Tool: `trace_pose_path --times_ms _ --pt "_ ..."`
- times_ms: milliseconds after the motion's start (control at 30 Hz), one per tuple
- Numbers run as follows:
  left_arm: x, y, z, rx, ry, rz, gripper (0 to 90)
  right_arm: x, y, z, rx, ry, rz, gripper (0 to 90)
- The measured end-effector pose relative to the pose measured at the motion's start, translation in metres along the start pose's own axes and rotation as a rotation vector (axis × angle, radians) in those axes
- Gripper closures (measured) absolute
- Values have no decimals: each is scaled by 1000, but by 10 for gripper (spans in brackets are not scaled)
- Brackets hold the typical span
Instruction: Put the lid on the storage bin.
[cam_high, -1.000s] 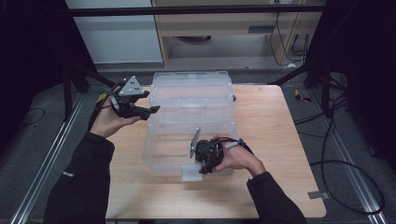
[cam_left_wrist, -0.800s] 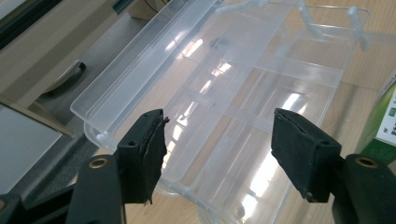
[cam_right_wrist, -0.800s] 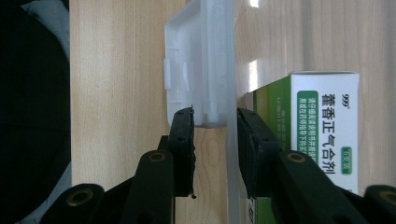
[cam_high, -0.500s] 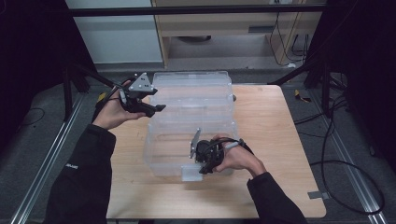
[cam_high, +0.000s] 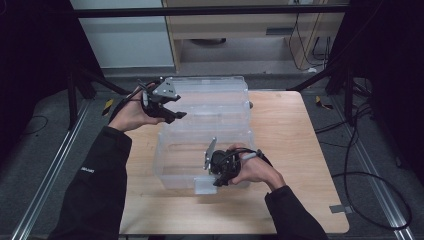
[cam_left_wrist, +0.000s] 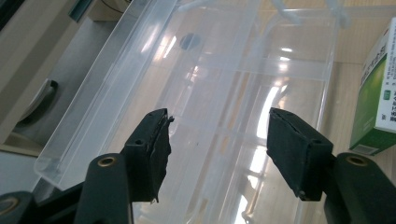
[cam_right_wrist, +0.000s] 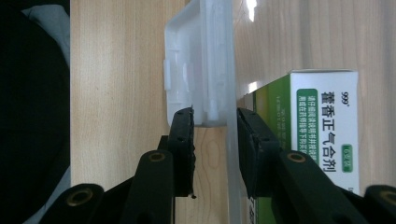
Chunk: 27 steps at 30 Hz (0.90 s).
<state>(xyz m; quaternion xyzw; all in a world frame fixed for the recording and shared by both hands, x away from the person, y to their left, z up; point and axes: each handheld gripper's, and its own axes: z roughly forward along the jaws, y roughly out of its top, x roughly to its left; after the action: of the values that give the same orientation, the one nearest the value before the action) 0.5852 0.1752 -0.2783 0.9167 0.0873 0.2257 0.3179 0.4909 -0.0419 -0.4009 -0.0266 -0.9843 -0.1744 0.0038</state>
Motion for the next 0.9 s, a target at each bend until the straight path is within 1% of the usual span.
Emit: trace_pose_path --times_ms 67,100,167,233,367,467,500,567,733,767,900 --pt "1 3 3 3 -6 5 392 0 1 0 6 -1 -2 687" --pt "2 4 5 3 -7 8 393 1 1 0 10 0 6 687" --pt "3 6 7 7 -14 11 405 0 1 0 11 2 -2 687" --pt "4 8 9 7 -19 15 416 0 1 0 11 1 5 687" --pt "6 12 14 13 -33 24 428 0 1 0 8 2 3 687" --pt "7 13 19 23 -35 33 434 0 1 0 8 4 1 687" --pt "8 14 20 36 -41 33 434 0 1 0 9 4 0 687" --pt "8 15 24 37 -44 40 437 0 1 0 5 3 4 687" --pt "9 19 31 56 -59 47 439 -1 0 0 3 10 0 687" --pt "9 19 32 63 -61 53 442 -1 0 0 2 9 0 687" --pt "10 20 35 64 -67 47 447 -1 0 0 2 10 2 687"
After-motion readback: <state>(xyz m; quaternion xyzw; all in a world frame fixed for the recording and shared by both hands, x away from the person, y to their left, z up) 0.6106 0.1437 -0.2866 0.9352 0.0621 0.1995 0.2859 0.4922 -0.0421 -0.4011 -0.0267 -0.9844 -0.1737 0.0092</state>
